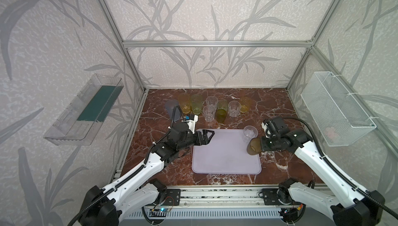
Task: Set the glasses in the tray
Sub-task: 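Lift the olive textured glass and carry it over the tray's near corner, then lower the olive glass onto the tray beside the clear glass and open the right gripper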
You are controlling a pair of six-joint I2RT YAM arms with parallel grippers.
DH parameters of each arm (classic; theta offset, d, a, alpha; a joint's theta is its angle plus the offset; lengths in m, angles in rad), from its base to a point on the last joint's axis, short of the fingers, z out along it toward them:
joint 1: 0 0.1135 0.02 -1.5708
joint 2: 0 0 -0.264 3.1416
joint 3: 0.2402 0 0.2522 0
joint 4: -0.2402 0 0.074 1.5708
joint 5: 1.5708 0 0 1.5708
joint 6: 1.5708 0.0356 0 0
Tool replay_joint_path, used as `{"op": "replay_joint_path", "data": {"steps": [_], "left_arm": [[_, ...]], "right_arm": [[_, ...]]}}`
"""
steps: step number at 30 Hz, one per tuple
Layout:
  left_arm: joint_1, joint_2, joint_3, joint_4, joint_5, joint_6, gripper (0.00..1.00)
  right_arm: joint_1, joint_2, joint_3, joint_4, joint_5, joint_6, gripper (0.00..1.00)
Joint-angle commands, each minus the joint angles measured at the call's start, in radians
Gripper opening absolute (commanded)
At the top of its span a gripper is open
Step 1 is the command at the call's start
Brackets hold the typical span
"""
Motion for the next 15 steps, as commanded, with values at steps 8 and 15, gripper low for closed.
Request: {"op": "replay_joint_path", "data": {"steps": [8, 15], "left_arm": [[0.006, -0.001, -0.011, 0.013, -0.018, 0.000, 0.99], [0.007, 0.006, -0.013, 0.021, -0.017, -0.003, 0.99]], "right_arm": [[0.012, 0.050, -0.030, 0.073, 0.059, 0.000, 0.00], [0.022, 0.065, -0.050, 0.109, 0.075, 0.011, 0.00]]}}
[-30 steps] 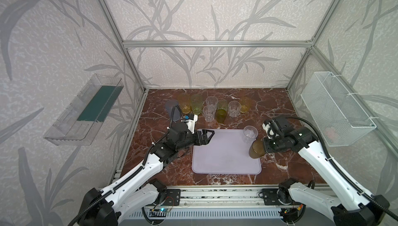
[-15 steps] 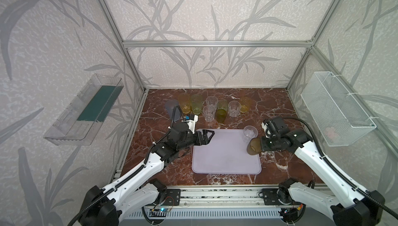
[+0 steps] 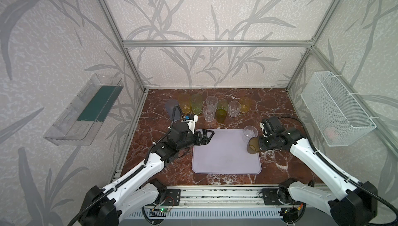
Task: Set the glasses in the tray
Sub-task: 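Lower the olive glass onto the tray beside the clear glass and open the right gripper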
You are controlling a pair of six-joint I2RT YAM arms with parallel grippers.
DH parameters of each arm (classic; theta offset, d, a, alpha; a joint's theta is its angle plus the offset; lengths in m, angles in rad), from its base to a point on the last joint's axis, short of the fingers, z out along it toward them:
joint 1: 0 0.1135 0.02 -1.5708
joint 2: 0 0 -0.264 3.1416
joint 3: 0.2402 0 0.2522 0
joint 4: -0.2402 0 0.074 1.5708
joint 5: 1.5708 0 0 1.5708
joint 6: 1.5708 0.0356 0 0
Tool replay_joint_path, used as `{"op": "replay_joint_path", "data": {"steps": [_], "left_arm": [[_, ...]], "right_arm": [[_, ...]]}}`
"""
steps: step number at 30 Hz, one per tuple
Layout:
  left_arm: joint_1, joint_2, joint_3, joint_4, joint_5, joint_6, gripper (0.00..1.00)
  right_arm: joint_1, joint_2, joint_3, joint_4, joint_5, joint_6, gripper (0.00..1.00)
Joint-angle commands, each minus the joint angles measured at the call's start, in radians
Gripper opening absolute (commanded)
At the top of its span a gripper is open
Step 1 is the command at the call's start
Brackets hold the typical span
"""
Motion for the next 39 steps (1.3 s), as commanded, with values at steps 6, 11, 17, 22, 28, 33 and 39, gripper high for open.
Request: {"op": "replay_joint_path", "data": {"steps": [6, 11, 17, 22, 28, 33, 39], "left_arm": [[0.006, 0.008, -0.010, 0.021, -0.007, -0.003, 1.00], [0.006, 0.006, -0.012, 0.017, -0.006, -0.002, 1.00], [0.007, 0.005, -0.017, 0.018, -0.009, -0.002, 1.00], [0.007, -0.008, -0.017, 0.006, -0.017, -0.001, 1.00], [0.009, -0.012, -0.012, -0.006, -0.021, 0.002, 0.99], [0.010, -0.012, -0.008, -0.014, -0.036, -0.001, 0.99], [0.014, 0.018, 0.034, -0.044, -0.057, -0.003, 1.00]], "right_arm": [[0.030, 0.039, 0.001, 0.032, 0.052, 0.024, 0.00], [0.032, 0.053, -0.013, 0.053, 0.073, 0.026, 0.00], [0.032, 0.095, -0.023, 0.083, 0.075, 0.025, 0.00], [0.032, 0.119, -0.011, 0.083, 0.070, 0.025, 0.15], [0.032, 0.115, -0.002, 0.085, 0.058, 0.023, 0.72], [0.031, 0.079, 0.014, 0.063, 0.049, 0.005, 0.89], [0.028, -0.028, -0.001, 0.072, 0.063, 0.015, 0.99]]}}
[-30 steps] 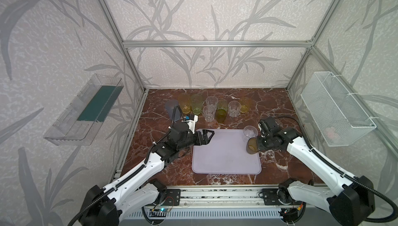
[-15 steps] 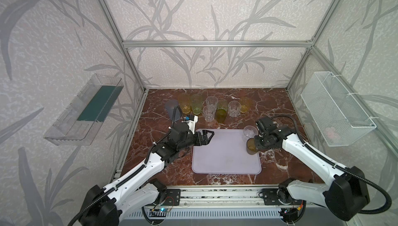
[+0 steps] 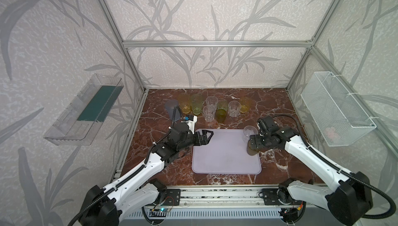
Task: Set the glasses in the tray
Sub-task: 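Lower the olive glass onto the tray beside the clear glass and open the right gripper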
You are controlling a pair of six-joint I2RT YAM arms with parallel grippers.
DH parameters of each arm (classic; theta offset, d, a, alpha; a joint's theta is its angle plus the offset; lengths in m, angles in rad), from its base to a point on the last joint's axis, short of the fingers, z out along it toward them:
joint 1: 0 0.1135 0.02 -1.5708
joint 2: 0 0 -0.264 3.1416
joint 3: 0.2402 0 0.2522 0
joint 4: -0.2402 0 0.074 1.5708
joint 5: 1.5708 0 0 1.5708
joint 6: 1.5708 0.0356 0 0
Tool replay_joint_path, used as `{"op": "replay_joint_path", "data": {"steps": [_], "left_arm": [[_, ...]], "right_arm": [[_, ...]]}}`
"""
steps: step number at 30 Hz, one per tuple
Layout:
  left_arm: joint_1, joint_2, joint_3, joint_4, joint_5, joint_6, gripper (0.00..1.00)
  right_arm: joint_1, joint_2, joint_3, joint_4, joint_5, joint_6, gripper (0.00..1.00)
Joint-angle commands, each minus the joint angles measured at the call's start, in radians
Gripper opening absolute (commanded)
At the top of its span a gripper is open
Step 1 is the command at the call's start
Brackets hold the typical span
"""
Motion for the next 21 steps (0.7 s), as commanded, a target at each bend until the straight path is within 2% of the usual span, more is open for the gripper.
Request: {"op": "replay_joint_path", "data": {"steps": [1, 4, 11, 18, 21], "left_arm": [[0.007, 0.017, 0.046, -0.022, -0.030, -0.004, 0.99], [0.008, 0.031, 0.053, -0.004, -0.041, -0.011, 1.00], [0.015, 0.108, 0.084, 0.031, -0.048, -0.028, 1.00], [0.019, 0.151, 0.088, 0.057, -0.037, -0.020, 0.99], [0.018, 0.167, 0.099, 0.055, -0.034, -0.023, 0.98]], "right_arm": [[-0.002, -0.092, 0.001, 0.007, 0.003, -0.006, 0.99], [-0.010, -0.145, -0.009, 0.043, -0.024, -0.019, 0.99], [-0.046, -0.133, 0.072, 0.107, -0.259, 0.027, 0.99], [-0.047, -0.057, 0.192, 0.076, -0.298, 0.006, 1.00], [-0.047, -0.015, 0.224, 0.075, -0.335, -0.003, 0.97]]}}
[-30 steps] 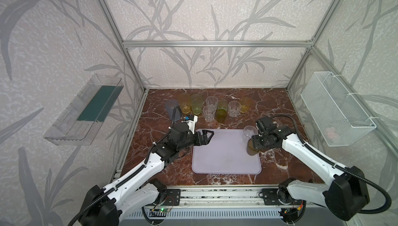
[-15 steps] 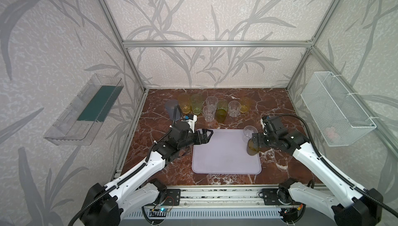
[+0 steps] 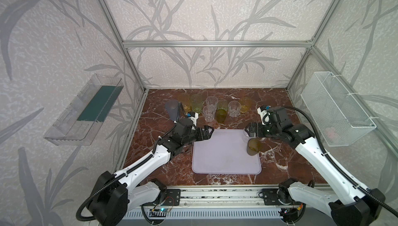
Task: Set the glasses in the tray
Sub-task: 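Lower the olive glass onto the tray beside the clear glass and open the right gripper, then raise the right gripper and move it to the yellow glass in the cluster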
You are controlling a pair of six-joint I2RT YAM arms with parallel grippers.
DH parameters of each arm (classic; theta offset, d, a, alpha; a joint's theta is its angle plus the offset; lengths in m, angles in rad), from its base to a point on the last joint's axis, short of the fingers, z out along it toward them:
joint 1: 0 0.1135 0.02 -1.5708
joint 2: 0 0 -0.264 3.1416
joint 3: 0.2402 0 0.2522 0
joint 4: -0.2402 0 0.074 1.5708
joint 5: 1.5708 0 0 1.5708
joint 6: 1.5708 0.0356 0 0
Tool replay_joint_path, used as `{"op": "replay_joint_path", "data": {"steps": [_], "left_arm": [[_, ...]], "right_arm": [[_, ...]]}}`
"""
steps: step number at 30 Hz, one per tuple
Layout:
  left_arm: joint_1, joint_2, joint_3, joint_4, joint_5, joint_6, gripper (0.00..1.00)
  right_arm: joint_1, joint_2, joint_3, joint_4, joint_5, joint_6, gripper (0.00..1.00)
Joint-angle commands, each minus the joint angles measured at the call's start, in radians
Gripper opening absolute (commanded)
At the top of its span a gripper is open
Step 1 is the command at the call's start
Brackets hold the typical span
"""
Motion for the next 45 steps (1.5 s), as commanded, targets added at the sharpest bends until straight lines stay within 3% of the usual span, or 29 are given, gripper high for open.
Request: {"op": "replay_joint_path", "data": {"steps": [1, 6, 16, 22, 29, 45], "left_arm": [[0.006, 0.018, 0.039, 0.022, 0.001, -0.005, 0.97], [0.006, 0.046, 0.104, -0.041, -0.013, 0.011, 0.97], [0.006, 0.050, 0.231, -0.134, -0.066, 0.111, 0.98], [0.010, 0.030, 0.216, -0.076, -0.109, 0.199, 0.99], [0.033, 0.020, 0.186, -0.056, -0.146, 0.208, 0.99], [0.033, -0.003, 0.162, -0.034, -0.113, 0.163, 0.99]], "right_arm": [[-0.002, 0.045, 0.045, -0.001, -0.058, -0.015, 0.97], [-0.011, 0.137, 0.110, 0.019, -0.032, -0.035, 0.95], [-0.126, 0.517, 0.450, -0.067, 0.020, -0.043, 0.77], [-0.183, 0.684, 0.600, -0.065, 0.039, -0.053, 0.69], [-0.210, 0.863, 0.769, -0.122, 0.063, -0.069, 0.47], [-0.224, 1.035, 0.930, -0.182, 0.197, -0.072, 0.36]]}}
